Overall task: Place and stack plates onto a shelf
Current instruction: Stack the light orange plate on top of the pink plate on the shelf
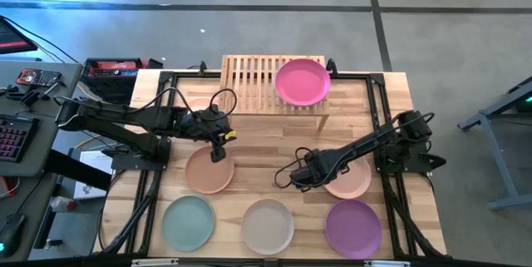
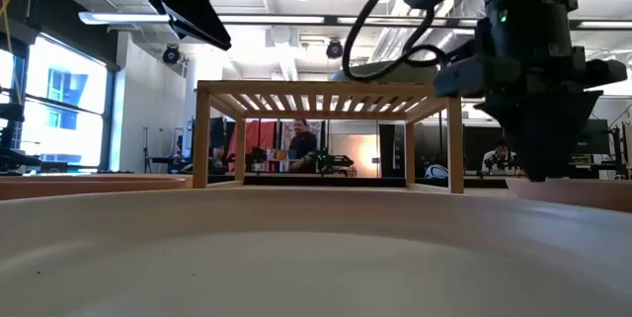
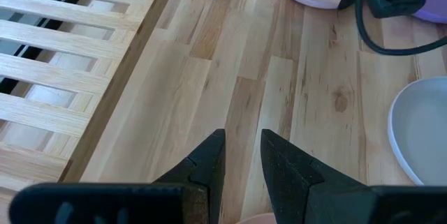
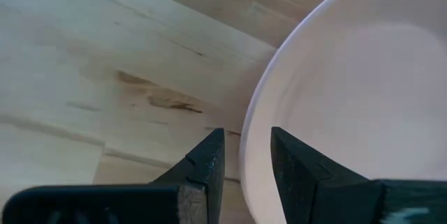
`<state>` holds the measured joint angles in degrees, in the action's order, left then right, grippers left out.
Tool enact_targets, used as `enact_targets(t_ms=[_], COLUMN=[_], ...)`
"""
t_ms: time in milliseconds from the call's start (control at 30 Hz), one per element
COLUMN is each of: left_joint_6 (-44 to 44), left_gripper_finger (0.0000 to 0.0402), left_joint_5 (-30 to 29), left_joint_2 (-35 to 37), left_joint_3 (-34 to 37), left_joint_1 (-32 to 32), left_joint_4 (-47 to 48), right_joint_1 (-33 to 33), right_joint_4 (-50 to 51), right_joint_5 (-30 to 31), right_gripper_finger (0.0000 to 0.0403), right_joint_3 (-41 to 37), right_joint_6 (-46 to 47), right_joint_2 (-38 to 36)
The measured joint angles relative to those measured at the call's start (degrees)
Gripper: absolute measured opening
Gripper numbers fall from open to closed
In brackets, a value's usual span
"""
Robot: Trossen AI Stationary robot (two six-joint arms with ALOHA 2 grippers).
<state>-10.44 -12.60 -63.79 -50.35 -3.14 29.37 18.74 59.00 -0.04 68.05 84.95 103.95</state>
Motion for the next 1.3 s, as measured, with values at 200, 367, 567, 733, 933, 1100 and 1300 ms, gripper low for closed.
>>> enact_targets(t_ms=[200,367,567,733,933,1100,1300], left_joint_6=[0.0,0.0,0.0,0.0,0.0,0.0,0.0], left_gripper_finger=[0.0081,0.0081,0.0081,0.0081,0.0081,0.0081,0.0081], left_joint_5=[0.0,0.0,0.0,0.0,0.0,0.0,0.0], left_joint_2=[0.0,0.0,0.0,0.0,0.0,0.0,0.0], left_joint_3=[0.0,0.0,0.0,0.0,0.0,0.0,0.0], left_joint_1=[0.0,0.0,0.0,0.0,0.0,0.0,0.0], left_joint_4=[0.0,0.0,0.0,0.0,0.0,0.0,0.0], right_joint_1=[0.0,0.0,0.0,0.0,0.0,0.0,0.0], right_joint_4=[0.0,0.0,1.3,1.3,1.4,3.1,10.3], right_joint_5=[-0.7,-1.4,-2.0,-3.0,-5.3,-6.5,-3.7], right_gripper_finger=[0.0092,0.0092,0.0071,0.0018,0.0003,0.0001,0.0], right_joint_3=[0.0,0.0,0.0,0.0,0.1,2.4,9.6], right_joint_6=[0.1,0.1,0.1,0.0,-0.4,-1.4,-1.1], right_joint_2=[2.1,3.7,4.1,4.1,4.1,4.1,4.1])
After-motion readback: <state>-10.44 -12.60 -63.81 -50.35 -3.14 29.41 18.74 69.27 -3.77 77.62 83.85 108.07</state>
